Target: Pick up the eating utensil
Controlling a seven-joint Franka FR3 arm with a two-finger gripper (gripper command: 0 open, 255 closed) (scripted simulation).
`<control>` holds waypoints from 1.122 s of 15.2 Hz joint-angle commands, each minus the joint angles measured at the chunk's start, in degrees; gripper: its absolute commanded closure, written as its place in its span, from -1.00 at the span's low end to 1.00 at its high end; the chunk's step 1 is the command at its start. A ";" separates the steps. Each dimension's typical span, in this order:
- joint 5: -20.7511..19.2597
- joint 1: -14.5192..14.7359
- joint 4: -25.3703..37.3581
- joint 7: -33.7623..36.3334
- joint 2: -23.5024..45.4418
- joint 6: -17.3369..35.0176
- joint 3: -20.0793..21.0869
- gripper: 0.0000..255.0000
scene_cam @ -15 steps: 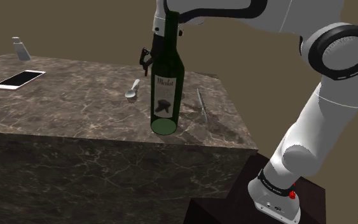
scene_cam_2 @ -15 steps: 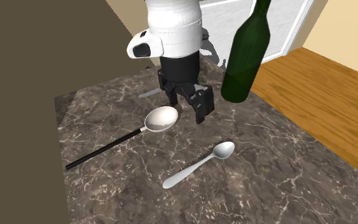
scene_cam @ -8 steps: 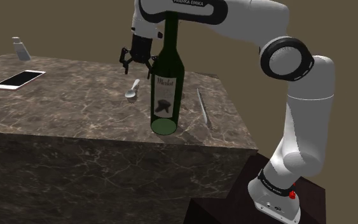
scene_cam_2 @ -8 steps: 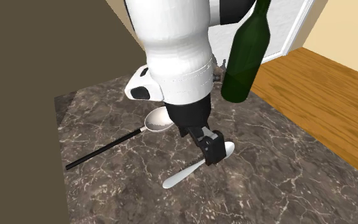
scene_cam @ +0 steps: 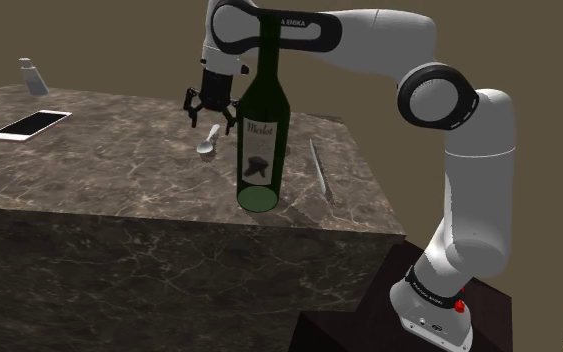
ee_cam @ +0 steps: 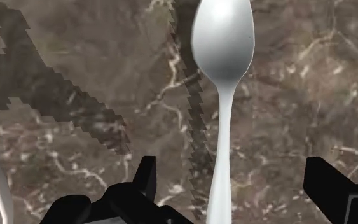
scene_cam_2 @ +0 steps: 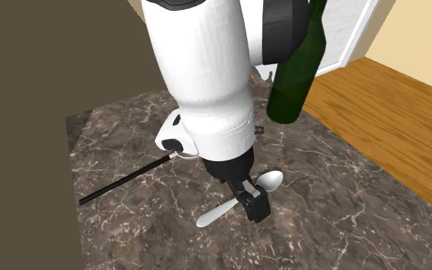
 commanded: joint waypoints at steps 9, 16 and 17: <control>0.17 -0.18 -2.06 -0.27 -0.66 1.42 0.00 1.00; -0.09 0.08 2.43 0.30 0.22 -2.15 0.02 1.00; -0.15 0.15 3.56 0.44 0.45 -3.04 0.02 1.00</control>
